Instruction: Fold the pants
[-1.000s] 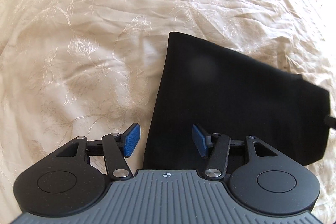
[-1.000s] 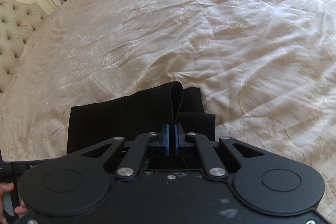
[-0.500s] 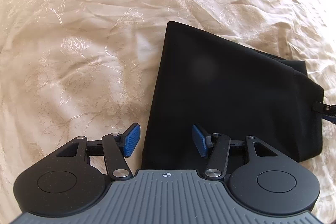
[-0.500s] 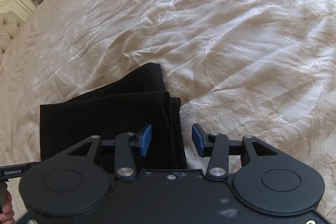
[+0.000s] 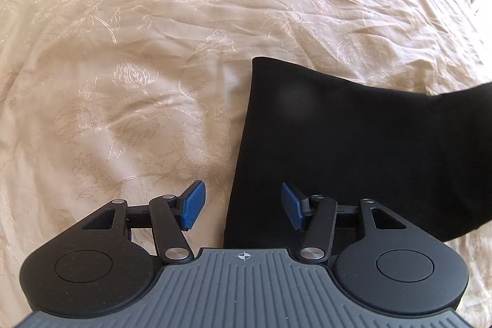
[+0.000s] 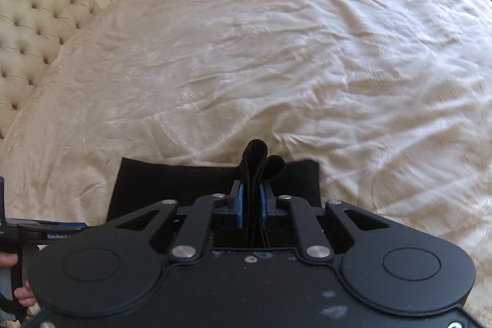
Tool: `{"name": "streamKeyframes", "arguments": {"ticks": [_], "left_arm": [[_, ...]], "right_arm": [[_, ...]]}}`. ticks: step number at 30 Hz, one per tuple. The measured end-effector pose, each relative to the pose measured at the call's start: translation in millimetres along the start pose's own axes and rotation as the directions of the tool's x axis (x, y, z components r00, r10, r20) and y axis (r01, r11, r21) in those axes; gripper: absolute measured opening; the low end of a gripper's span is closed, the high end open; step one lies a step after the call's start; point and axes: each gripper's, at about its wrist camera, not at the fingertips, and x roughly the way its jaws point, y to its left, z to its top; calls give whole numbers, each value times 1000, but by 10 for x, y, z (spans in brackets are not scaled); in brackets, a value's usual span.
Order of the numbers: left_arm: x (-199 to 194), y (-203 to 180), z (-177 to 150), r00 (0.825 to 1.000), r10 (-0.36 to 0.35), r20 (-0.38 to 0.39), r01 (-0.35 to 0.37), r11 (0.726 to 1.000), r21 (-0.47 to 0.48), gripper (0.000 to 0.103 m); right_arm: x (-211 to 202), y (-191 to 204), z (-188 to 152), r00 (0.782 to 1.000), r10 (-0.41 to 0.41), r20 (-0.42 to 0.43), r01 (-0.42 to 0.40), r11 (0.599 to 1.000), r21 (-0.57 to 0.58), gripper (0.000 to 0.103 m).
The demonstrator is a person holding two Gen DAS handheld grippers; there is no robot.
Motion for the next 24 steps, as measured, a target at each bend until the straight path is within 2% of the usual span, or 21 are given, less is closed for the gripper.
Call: {"name": "streamKeyframes", "arguments": {"ticks": [1, 3, 5, 6, 7, 8, 10, 12, 14, 17, 20, 24], "left_arm": [[-15, -12, 5, 1000, 2, 7, -2, 1000, 2, 53], [-36, -37, 15, 1000, -1, 10, 1, 1000, 6, 53], [-43, -69, 28, 1000, -5, 4, 5, 1000, 8, 53], [-41, -90, 29, 1000, -3, 0, 3, 1000, 14, 53], [-44, -116, 33, 1000, 0, -4, 0, 1000, 22, 53], [-53, -146, 37, 1000, 2, -2, -2, 999, 33, 53], [-86, -220, 48, 1000, 5, 18, -6, 998, 56, 53], [-106, -324, 70, 999, -4, 33, 1, 996, 87, 53], [-77, -440, 96, 999, -14, 41, 9, 992, 123, 53], [20, -644, 168, 999, -16, 39, 8, 982, 188, 53], [154, -790, 258, 999, 12, 43, -22, 972, 233, 53], [456, -850, 369, 997, 73, -32, -63, 968, 242, 53]], "right_arm": [[49, -20, 42, 1000, -2, 14, 2, 1000, 10, 12], [296, -159, 48, 999, -51, -17, 51, 997, 50, 12], [638, -365, -29, 986, -117, -115, 127, 989, 80, 14], [804, -454, -74, 970, -159, -182, 175, 982, 76, 22], [869, -505, -100, 962, -172, -214, 191, 979, 76, 26], [850, -529, -104, 963, -166, -210, 188, 978, 87, 27], [665, -515, -91, 975, -163, -151, 180, 977, 111, 28], [446, -436, -93, 980, -176, -94, 185, 977, 101, 30], [269, -346, -138, 986, -151, -68, 157, 983, 92, 30], [127, -136, -297, 989, -118, -87, 121, 992, 35, 29], [174, 43, -516, 983, -125, -134, 120, 992, -50, 29], [389, 82, -714, 969, -149, -200, 138, 988, -65, 28]]}}
